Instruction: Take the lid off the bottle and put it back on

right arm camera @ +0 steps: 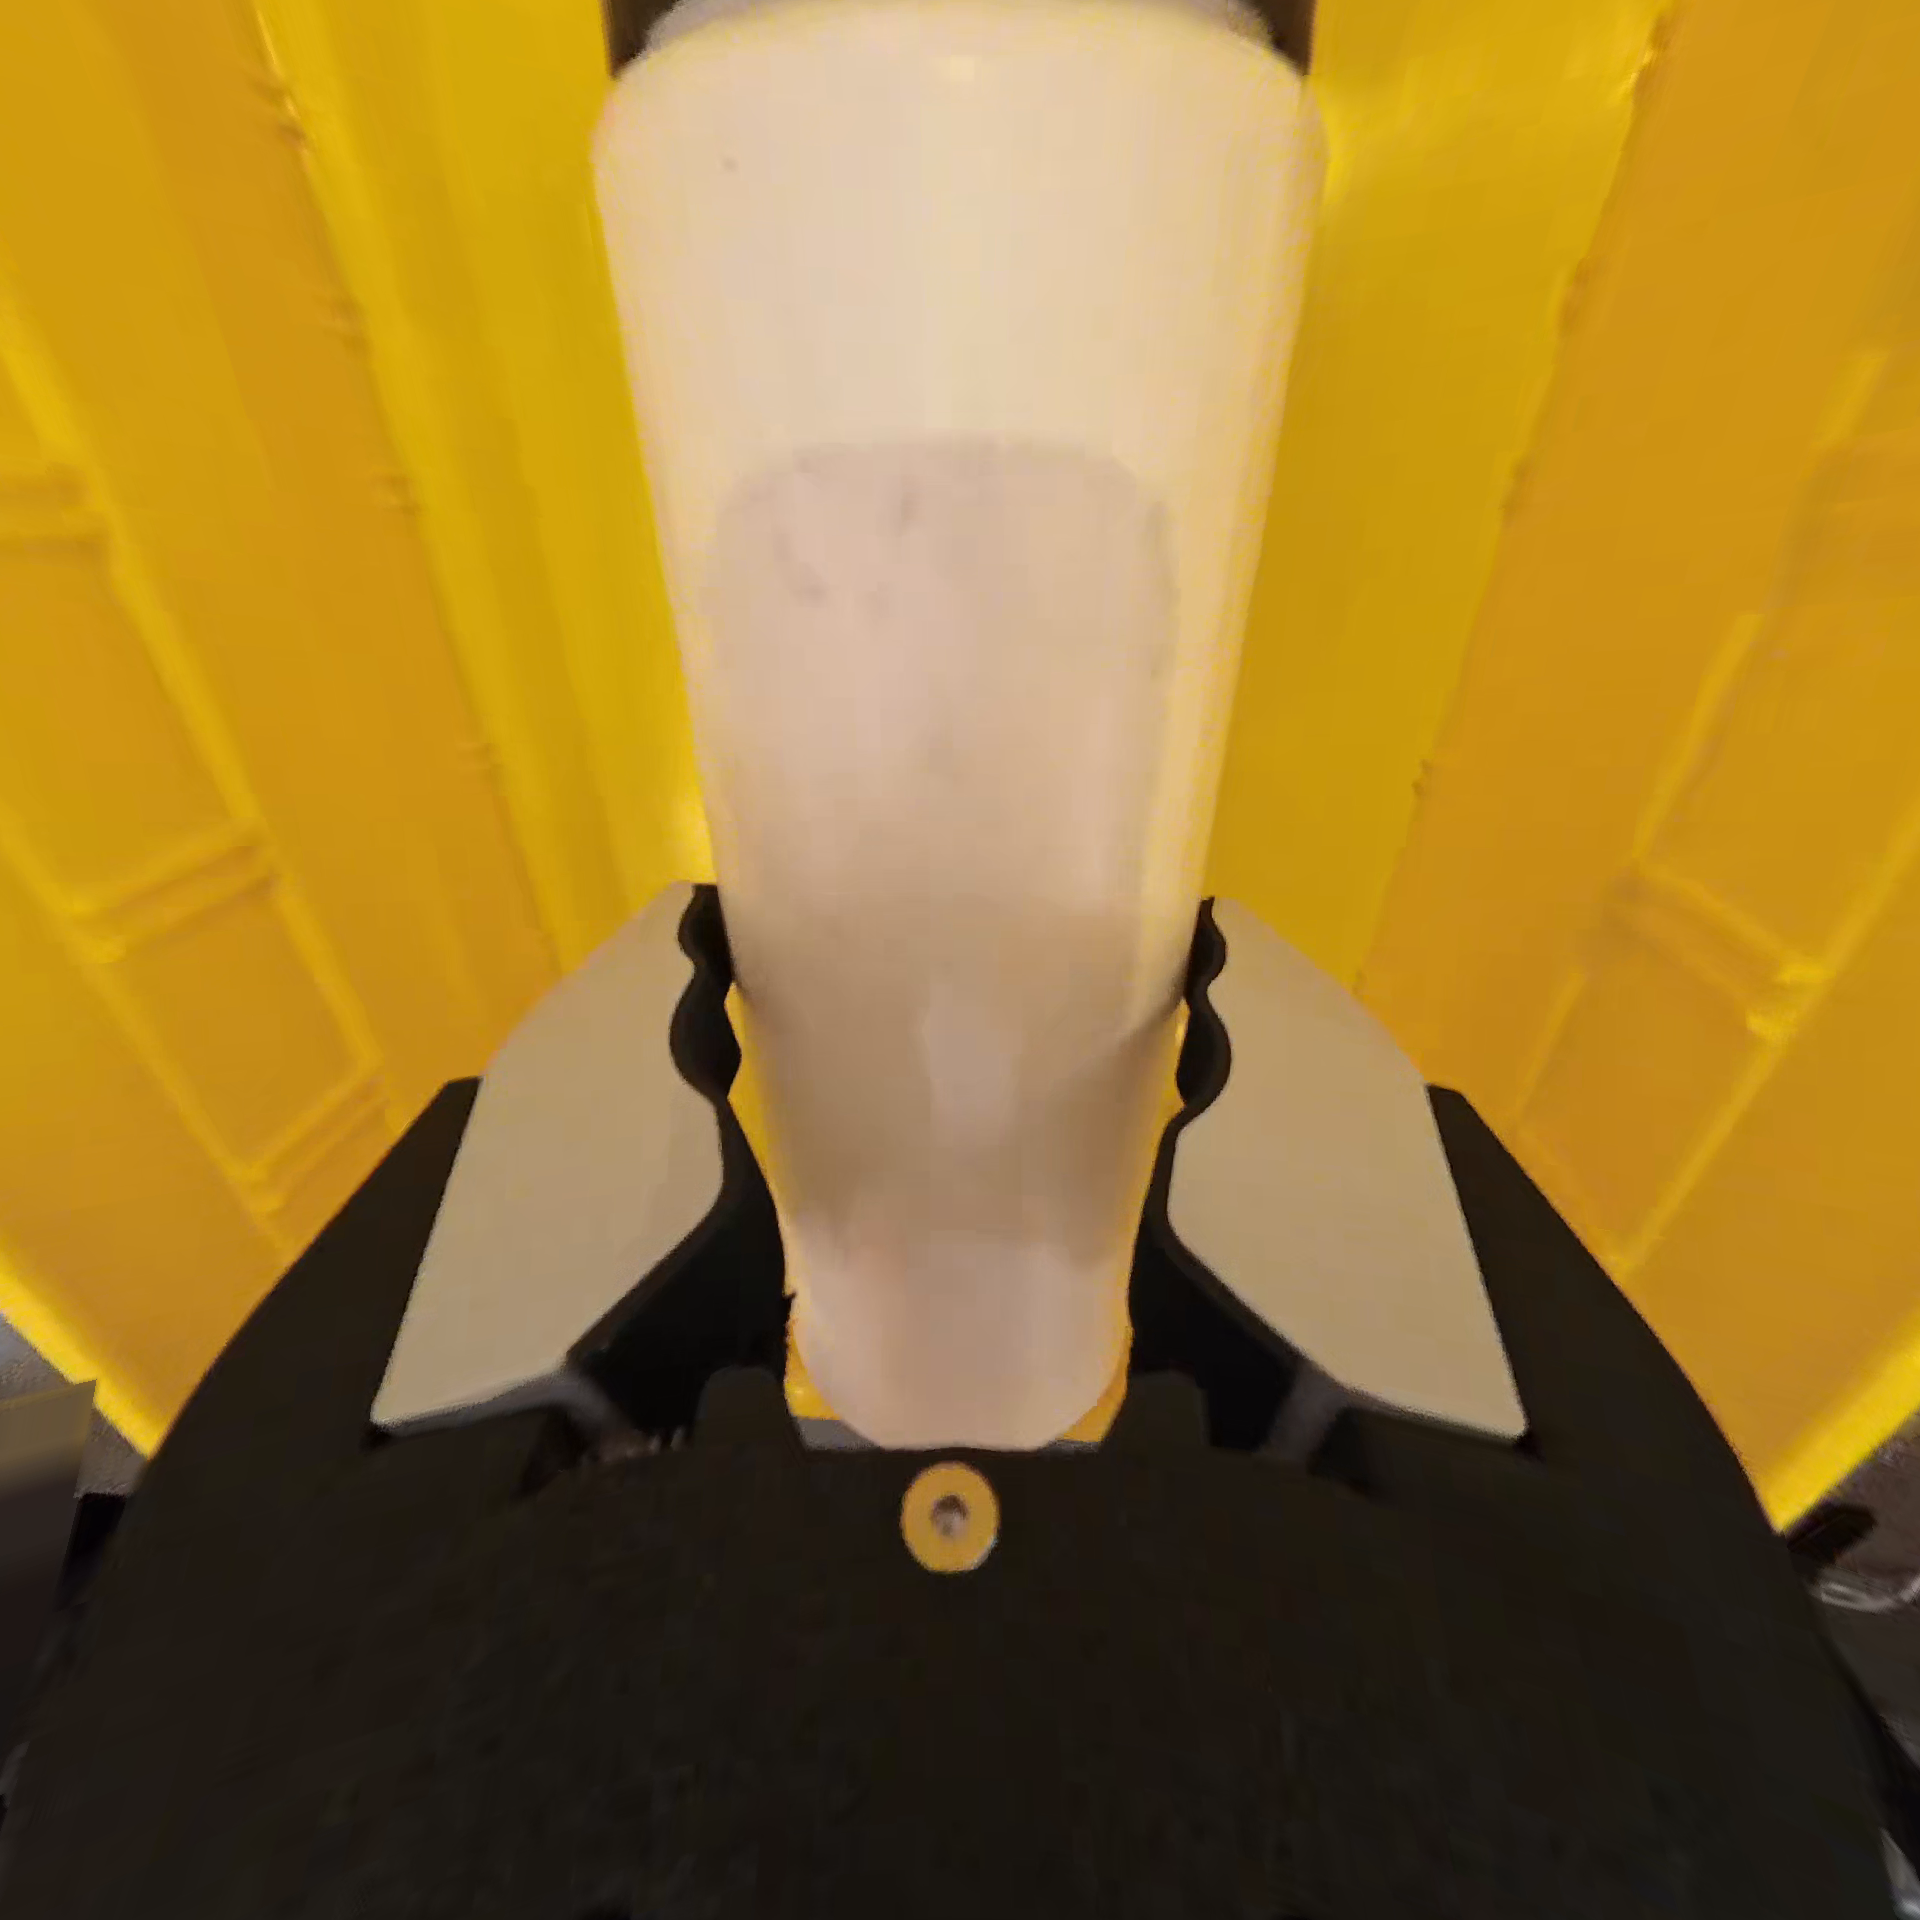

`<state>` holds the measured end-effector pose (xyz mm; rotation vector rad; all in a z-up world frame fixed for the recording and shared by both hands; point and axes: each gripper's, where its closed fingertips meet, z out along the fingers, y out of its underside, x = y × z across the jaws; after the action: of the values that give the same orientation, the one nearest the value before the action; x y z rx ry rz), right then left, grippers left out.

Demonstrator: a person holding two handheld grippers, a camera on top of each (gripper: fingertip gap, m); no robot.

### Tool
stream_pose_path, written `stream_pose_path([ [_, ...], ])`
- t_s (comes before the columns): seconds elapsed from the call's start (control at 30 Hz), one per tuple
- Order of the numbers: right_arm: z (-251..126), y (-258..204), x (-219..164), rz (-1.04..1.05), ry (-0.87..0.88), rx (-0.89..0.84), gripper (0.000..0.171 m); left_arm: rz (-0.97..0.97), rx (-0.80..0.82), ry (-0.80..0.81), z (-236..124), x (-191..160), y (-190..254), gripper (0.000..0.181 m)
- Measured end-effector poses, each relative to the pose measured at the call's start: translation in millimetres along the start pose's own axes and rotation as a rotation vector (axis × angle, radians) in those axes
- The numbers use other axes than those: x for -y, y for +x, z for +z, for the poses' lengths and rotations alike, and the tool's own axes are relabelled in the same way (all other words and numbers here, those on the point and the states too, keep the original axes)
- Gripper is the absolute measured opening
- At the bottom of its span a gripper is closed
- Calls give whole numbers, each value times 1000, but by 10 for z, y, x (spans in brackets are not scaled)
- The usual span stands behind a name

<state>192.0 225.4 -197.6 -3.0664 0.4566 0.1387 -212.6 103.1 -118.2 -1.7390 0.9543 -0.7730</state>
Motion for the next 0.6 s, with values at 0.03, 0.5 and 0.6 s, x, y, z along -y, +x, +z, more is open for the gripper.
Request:
stream_pose_path([
  [0.03, 2, 21, 0, 1, -9, -6, 84, 0, -1, 1, -6, 5, -2, 66],
  [0.5, -1334, -421, -689, -406, 941, -74, 95, -90, 234, 178, -596, 434, -682, 66],
  [0.6, -1399, -632, -1267, -364, 1257, 73, 87, -129, 364, 204, -908, 371, -905, 68],
])
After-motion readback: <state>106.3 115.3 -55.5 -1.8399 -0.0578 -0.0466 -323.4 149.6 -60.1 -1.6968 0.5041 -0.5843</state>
